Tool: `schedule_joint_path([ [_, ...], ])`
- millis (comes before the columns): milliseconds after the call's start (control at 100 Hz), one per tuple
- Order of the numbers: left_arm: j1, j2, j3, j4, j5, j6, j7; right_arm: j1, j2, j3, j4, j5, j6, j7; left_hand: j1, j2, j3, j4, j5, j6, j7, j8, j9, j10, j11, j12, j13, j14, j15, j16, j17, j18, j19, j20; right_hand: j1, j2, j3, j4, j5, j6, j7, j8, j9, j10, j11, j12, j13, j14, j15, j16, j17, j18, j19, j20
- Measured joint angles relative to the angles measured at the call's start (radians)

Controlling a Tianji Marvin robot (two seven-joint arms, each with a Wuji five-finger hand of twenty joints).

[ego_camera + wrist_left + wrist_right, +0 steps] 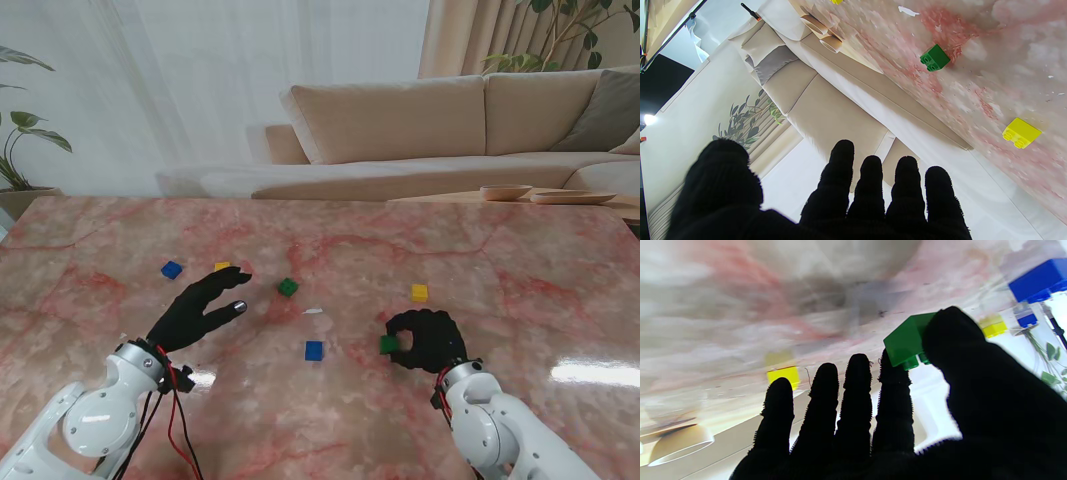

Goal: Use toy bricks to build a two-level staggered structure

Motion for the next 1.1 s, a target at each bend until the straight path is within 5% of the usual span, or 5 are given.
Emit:
schedule_joint_path([
  [930,0.005,0.003,-0.005,-0.028,0.0,0.014,-0.017,0.171,-0.043,-0.28,0.131,0.074,0.042,-0.089,0.0,0.0,0.0,0.0,0.0,0.0,0.0,0.0,0.0,0.0,0.0,0.0,0.0,0.0,0.0,0.0,0.0,0.0,-0.002,0.0,-0.002,0.001,0.005,-0.01,0.0,0.0,0.0,-0.002,0.0,0.002,0.0,0.001,0.021,0.008,0.003,0.0,-0.001,0.0,0.0,0.0],
  [1100,0.013,0.003,-0.008,-0.037,0.0,0.018,-0.017,0.122,-0.035,-0.238,0.027,0.034,0.084,-0.021,0.0,0.0,0.0,0.0,0.0,0.0,0.0,0.0,0.0,0.0,0.0,0.0,0.0,0.0,0.0,0.0,0.0,0.0,-0.012,0.0,-0.018,0.01,0.005,-0.01,0.0,0.0,0.0,-0.002,0.0,0.006,0.0,0.001,0.021,0.008,0.003,0.0,-0.009,0.0,0.0,0.0],
])
